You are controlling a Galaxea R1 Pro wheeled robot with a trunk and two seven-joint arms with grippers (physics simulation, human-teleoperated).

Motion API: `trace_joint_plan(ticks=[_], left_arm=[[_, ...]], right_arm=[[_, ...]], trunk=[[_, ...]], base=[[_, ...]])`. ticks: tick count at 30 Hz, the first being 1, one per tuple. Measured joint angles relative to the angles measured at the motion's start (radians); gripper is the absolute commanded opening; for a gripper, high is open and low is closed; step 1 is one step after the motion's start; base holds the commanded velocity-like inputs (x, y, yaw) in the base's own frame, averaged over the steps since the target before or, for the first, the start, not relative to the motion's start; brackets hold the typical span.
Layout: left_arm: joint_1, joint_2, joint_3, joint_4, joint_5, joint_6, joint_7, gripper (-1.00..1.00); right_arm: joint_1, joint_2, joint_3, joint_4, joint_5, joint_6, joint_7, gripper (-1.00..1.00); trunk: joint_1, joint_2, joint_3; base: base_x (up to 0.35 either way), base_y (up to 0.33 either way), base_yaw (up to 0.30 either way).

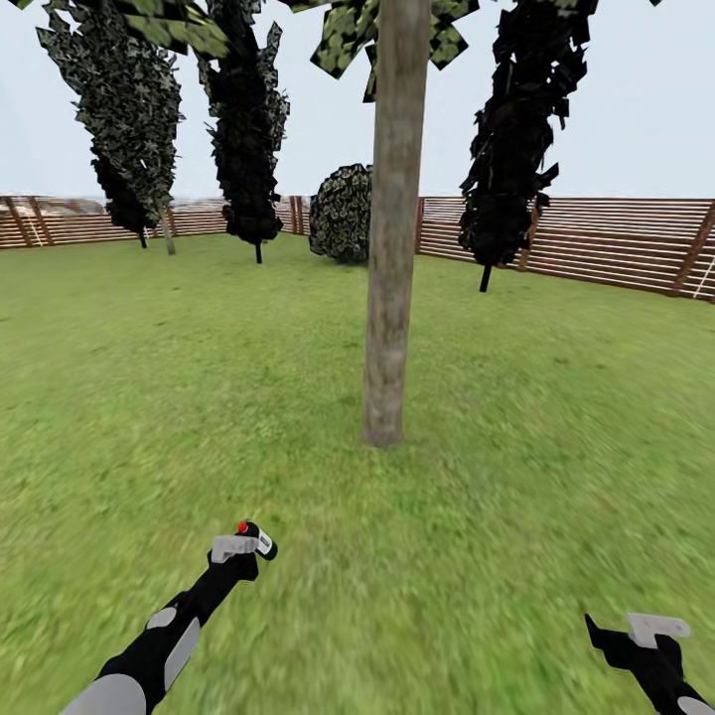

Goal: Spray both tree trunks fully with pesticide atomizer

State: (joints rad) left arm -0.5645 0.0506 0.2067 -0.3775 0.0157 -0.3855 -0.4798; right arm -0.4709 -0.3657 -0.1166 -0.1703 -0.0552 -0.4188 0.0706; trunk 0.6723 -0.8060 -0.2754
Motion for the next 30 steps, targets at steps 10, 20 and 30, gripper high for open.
trace_joint_plan(ticks=[10, 20, 30], left_arm=[[0.000, 0.000, -0.007, -0.008, -0.002, 0.132, -0.001, -1.00], [0.000, 0.006, 0.010, -0.069, 0.003, 0.109, 0.002, -1.00], [0.000, 0.008, -0.003, -0.071, -0.003, 0.123, -0.009, -1.00]], right_arm=[[0.000, -0.001, 0.000, -0.001, 0.001, 0.000, -0.001, 1.00], [0.000, -0.002, -0.003, -0.002, 0.001, -0.001, -0.019, 1.00], [-0.003, -0.054, -0.003, -0.006, -0.001, 0.097, 0.103, 1.00]], trunk=[[0.000, 0.000, 0.000], [0.000, 0.000, 0.000], [0.000, 0.000, 0.000]], base=[[0.349, 0.000, 0.000], [0.105, 0.000, 0.000], [0.000, 0.000, 0.000]])
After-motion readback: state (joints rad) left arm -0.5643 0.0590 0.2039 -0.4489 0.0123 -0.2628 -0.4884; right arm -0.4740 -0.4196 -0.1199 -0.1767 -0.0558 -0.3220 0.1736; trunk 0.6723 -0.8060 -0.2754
